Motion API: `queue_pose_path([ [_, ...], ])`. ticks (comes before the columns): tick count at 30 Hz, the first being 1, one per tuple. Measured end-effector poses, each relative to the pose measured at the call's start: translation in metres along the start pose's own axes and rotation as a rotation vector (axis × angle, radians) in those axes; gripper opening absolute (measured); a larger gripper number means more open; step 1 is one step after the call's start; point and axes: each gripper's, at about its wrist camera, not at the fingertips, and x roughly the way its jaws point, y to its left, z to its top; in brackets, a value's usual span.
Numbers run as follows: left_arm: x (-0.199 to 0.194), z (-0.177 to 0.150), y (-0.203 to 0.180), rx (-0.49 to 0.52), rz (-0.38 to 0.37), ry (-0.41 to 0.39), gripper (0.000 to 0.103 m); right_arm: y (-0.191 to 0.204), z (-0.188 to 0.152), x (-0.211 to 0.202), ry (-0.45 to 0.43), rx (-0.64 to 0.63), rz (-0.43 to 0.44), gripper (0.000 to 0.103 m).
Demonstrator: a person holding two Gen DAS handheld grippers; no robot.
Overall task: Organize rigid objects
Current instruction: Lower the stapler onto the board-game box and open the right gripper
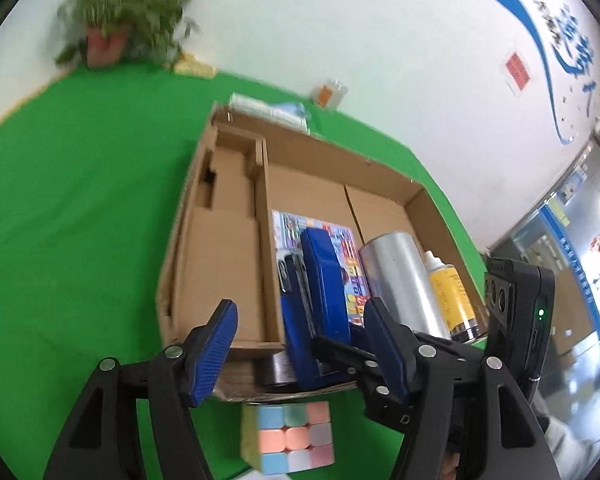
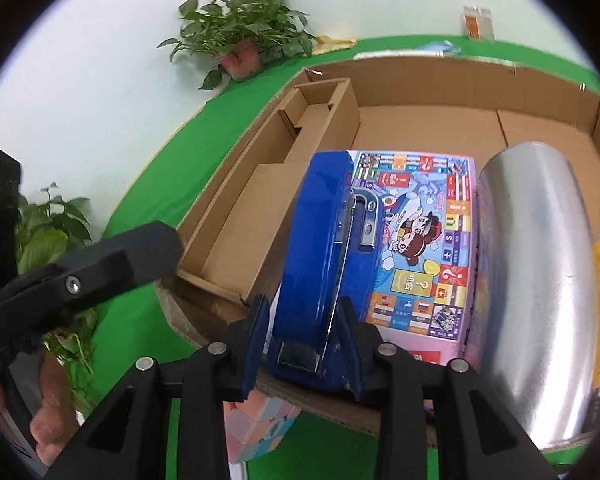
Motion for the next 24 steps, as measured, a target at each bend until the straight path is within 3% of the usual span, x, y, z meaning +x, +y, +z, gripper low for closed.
queue_pose_path([
  [1,-0.009,-0.005,-0.004,0.030,0.023,-0.032,0.065,0.001,-0.002,-0.005,-0.010,-0.009,-0.023,0.044],
  [2,-0.019,-0.009,-0.011,0.072,0.069,-0.078,0.073,0.002,-0.005,-0.011,-0.029,-0.018,-0.056,0.051],
  [4,-0.037,-0.018,-0.022,0.133,0.179,-0.174,0.097,0.005,-0.012,-0.029,-0.113,-0.054,-0.118,0.087],
  [6,-0.049,-0.030,-0.032,0.168,0.238,-0.259,0.102,0.007,-0.017,-0.040,-0.171,-0.079,-0.151,0.090],
  [8,-0.050,-0.034,-0.034,0.164,0.232,-0.240,0.102,0.004,-0.015,-0.036,-0.139,-0.057,-0.107,0.090],
  [10,-0.047,-0.037,-0.031,0.139,0.226,-0.205,0.102,0.001,-0.012,-0.027,-0.107,-0.037,-0.082,0.086],
  [11,-0.046,-0.038,-0.028,0.130,0.234,-0.195,0.102,0.003,-0.010,-0.022,-0.111,-0.059,-0.112,0.080],
  [13,-0.050,-0.041,-0.022,0.118,0.239,-0.190,0.102,0.004,-0.005,-0.010,-0.067,-0.056,-0.075,0.044],
  [15,-0.048,-0.044,-0.017,0.102,0.241,-0.181,0.102,0.006,-0.006,0.003,-0.014,-0.050,-0.040,0.031],
  [17,-0.044,-0.045,-0.014,0.099,0.240,-0.175,0.102,0.013,-0.009,0.004,-0.027,-0.085,-0.061,0.029],
  [24,-0.037,-0.053,-0.005,0.085,0.206,-0.147,0.102,0.011,-0.013,0.000,-0.031,-0.083,-0.003,0.031],
])
